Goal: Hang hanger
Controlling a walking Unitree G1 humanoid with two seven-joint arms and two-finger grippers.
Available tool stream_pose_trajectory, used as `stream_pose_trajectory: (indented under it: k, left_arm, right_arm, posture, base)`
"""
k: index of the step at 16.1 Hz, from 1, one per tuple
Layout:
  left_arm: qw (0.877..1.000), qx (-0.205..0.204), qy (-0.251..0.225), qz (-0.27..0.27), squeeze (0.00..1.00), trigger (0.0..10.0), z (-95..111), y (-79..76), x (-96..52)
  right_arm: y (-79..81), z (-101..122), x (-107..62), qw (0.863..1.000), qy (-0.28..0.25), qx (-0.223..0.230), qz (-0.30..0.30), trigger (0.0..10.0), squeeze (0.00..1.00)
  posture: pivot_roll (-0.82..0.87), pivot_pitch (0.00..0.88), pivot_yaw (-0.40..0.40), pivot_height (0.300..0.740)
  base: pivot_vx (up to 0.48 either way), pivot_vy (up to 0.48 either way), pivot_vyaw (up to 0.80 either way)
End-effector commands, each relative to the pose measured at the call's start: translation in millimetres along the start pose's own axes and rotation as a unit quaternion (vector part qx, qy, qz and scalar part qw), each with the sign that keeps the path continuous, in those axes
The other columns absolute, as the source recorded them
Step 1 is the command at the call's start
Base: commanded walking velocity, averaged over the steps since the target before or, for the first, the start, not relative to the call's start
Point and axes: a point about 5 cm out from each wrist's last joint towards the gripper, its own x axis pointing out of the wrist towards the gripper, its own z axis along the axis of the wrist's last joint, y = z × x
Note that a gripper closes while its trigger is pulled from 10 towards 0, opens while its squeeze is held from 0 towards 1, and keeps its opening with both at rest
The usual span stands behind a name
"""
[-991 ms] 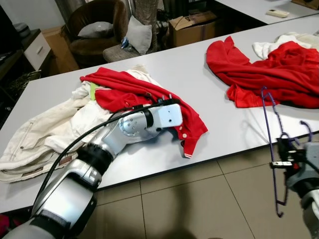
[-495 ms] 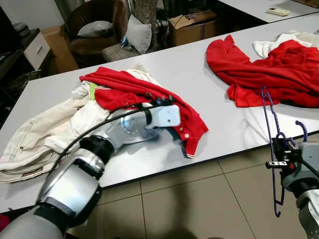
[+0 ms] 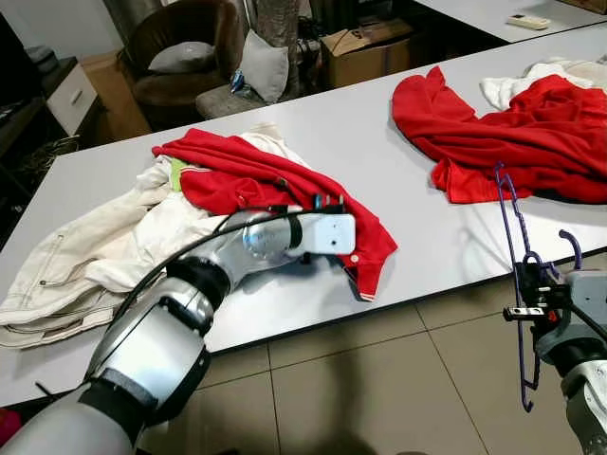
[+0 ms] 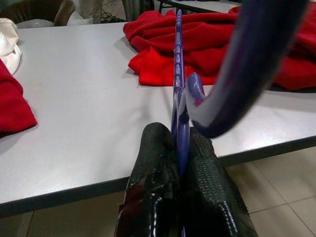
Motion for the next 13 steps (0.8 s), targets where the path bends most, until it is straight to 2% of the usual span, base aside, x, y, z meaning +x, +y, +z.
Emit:
stream_pose_trajectory:
  k: [1, 7, 10, 12, 13]
  left_arm:
    - [1.0, 0.007, 0.019, 0.002, 0.0, 0.0, -4.4, 3.3, -1.9]
    - [0.999, 0.015, 0.036, 0.025, 0.0, 0.0, -3.7, 11.5, 0.4]
    - [0.999, 0.002, 0.042, 0.031, 0.0, 0.0, -6.9, 10.1, -0.3]
    - [0.992, -0.097, 0.018, 0.077, 0.0, 0.0, -7.3, 17.8, -2.4]
    - [0.981, -0.161, -0.004, 0.106, 0.0, 0.0, -5.4, 25.8, -3.7]
  right_arm:
    - [6.9, -5.7, 0.0, 1.0, 0.016, 0.007, 0.01, 10.0, 0.0]
    - [8.8, -6.3, 0.8, 1.0, 0.015, 0.009, 0.01, 10.0, 0.0]
    - [10.5, -6.4, 1.6, 1.0, 0.015, 0.008, 0.013, 10.0, 0.0]
    - [11.3, -5.4, 2.8, 1.0, 0.014, 0.007, 0.016, 10.0, 0.0]
    - [12.2, -4.1, 3.5, 1.0, 0.011, 0.007, 0.02, 10.0, 0.0]
  posture:
    - [-0.27, 0.0, 0.214, 0.74]
    - [-0.27, 0.0, 0.213, 0.74]
    - [-0.26, 0.0, 0.208, 0.74]
    - [-0.26, 0.0, 0.202, 0.74]
    - [-0.26, 0.0, 0.202, 0.74]
  base:
    - [0.0, 0.0, 0.0]
    - [0.0, 0.0, 0.0]
    - [0.0, 0.0, 0.0]
    - [0.0, 0.0, 0.0]
    - [0.0, 0.0, 0.0]
